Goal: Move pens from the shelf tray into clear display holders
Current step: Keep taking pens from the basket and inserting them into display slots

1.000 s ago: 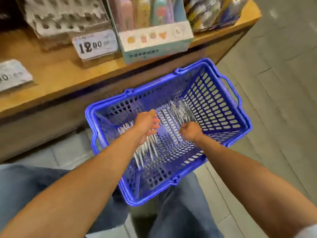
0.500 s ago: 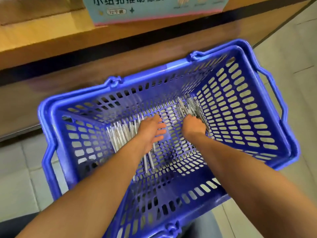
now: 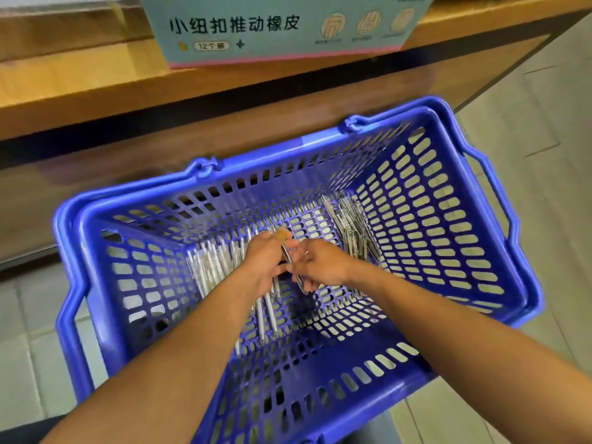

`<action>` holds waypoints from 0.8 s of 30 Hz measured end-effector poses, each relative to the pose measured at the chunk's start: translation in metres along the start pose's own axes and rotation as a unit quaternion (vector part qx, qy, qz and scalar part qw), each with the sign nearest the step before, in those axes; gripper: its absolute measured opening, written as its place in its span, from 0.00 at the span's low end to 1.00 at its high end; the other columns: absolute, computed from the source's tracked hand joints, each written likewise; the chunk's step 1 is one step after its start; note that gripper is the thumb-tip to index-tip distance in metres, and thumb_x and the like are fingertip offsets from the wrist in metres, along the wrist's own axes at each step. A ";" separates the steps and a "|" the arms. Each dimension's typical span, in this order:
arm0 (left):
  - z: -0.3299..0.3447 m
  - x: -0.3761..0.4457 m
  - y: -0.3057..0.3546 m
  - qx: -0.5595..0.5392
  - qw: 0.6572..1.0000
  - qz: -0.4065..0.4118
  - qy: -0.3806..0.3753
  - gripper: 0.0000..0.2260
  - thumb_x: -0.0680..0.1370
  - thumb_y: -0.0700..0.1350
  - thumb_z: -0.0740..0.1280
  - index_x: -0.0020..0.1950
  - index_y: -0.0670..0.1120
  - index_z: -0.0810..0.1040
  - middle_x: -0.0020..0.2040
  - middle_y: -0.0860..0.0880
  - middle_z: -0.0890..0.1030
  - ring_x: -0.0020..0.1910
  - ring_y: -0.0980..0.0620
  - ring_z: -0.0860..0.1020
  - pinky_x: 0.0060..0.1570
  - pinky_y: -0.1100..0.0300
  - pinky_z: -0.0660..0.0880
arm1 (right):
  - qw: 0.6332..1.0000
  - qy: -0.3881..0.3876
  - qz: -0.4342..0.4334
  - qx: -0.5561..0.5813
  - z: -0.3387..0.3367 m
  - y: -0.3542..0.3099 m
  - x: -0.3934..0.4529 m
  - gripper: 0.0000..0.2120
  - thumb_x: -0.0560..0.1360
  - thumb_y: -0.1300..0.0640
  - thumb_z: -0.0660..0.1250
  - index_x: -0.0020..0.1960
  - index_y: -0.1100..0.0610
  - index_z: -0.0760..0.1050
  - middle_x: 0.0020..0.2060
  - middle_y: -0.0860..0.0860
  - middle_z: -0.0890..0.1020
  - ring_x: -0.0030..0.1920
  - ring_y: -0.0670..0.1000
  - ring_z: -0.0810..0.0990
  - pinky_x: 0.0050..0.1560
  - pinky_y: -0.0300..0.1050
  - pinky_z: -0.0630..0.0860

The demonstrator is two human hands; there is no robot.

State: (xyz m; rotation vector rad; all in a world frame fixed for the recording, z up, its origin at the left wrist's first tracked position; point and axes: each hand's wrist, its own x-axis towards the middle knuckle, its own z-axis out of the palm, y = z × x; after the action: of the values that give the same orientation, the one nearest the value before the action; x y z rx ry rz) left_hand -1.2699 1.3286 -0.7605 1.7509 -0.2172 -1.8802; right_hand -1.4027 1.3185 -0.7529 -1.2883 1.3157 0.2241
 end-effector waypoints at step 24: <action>-0.004 0.024 -0.006 -0.076 0.996 -0.012 0.052 0.19 0.84 0.48 0.62 0.72 0.41 0.69 0.38 0.49 0.78 0.31 0.53 0.74 0.36 0.59 0.73 | 0.913 0.275 0.172 -0.247 -0.045 0.031 0.044 0.12 0.79 0.55 0.63 0.57 0.62 0.72 0.48 0.58 0.81 0.48 0.60 0.82 0.48 0.53 0.80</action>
State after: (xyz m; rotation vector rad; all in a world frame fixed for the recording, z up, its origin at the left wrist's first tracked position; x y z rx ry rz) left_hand -1.2673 1.3231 -0.7845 1.7484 -0.0118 -1.7671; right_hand -1.4365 1.2720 -0.7932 -1.6018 2.0683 0.4881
